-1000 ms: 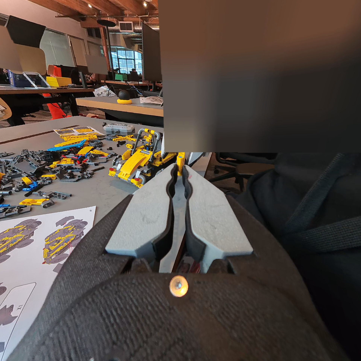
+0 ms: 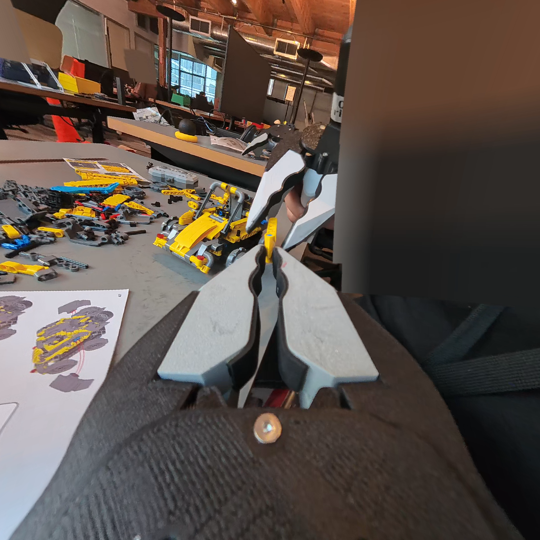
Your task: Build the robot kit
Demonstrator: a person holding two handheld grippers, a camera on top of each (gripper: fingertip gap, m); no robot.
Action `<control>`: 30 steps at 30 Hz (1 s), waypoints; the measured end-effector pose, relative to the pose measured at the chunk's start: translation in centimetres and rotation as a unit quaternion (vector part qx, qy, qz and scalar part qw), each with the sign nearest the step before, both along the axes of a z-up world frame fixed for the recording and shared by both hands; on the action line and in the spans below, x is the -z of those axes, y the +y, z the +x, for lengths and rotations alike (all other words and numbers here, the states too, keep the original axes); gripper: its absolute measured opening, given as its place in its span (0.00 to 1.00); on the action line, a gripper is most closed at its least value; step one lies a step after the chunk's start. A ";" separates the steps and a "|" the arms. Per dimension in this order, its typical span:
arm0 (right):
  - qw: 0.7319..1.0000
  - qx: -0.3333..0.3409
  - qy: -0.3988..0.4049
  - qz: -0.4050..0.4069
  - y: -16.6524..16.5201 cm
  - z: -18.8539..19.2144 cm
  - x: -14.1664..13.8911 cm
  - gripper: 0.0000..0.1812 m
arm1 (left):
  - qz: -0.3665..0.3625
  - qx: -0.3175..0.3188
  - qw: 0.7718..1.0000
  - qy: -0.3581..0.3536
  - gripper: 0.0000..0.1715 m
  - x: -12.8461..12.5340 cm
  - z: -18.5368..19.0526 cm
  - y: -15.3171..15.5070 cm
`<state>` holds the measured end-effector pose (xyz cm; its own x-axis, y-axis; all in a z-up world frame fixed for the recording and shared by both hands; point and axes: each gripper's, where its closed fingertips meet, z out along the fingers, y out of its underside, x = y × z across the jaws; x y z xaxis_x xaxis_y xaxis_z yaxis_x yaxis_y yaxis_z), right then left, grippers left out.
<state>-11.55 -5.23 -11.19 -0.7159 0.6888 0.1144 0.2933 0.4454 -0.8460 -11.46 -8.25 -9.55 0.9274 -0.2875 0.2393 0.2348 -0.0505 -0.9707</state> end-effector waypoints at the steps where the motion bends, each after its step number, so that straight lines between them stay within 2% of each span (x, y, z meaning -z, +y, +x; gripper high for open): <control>1: 1.000 0.006 0.000 0.004 0.2 -0.2 0.0 0.18 | 0.000 0.003 1.000 -0.021 0.00 -0.1 -0.1 0.0; 7: 0.997 -0.001 0.019 0.073 -0.2 -0.3 0.5 0.21 | -0.011 0.026 0.989 -0.148 0.00 -0.4 -0.6 0.0; 12: 0.987 -0.014 0.050 0.155 -0.6 -0.4 0.8 0.20 | -0.023 0.058 0.962 -0.266 0.00 -0.3 -0.5 0.1; 16: 0.974 -0.026 0.074 0.214 -0.7 -0.2 0.9 0.08 | -0.043 0.055 0.953 -0.294 0.00 0.4 -0.1 0.4; 19: 0.970 -0.035 0.060 0.235 -0.6 0.4 1.7 0.05 | -0.054 0.049 0.954 -0.291 0.00 0.8 0.4 0.7; 21: 0.976 -0.044 0.035 0.213 -0.9 1.1 2.1 0.05 | -0.061 0.054 0.952 -0.296 0.00 1.1 0.5 0.8; 23: 0.981 -0.028 0.008 0.193 -0.4 1.2 2.7 0.04 | -0.082 0.062 0.960 -0.262 0.00 1.7 0.6 0.6; 24: 0.982 -0.023 0.001 0.185 -0.1 1.3 2.8 0.04 | -0.092 0.043 0.973 -0.208 0.00 2.2 0.2 0.4; 26: 0.986 -0.022 -0.009 0.166 0.0 1.7 3.0 0.04 | -0.113 -0.001 0.992 -0.054 0.00 2.9 -0.4 0.1; 28: 0.986 -0.029 -0.017 0.161 0.0 2.1 3.3 0.04 | -0.125 -0.018 0.990 0.061 0.06 2.7 -0.2 0.0; 30: 0.985 -0.044 -0.020 0.168 -0.2 2.6 3.6 0.04 | -0.135 -0.022 0.981 0.141 0.10 2.7 0.2 0.2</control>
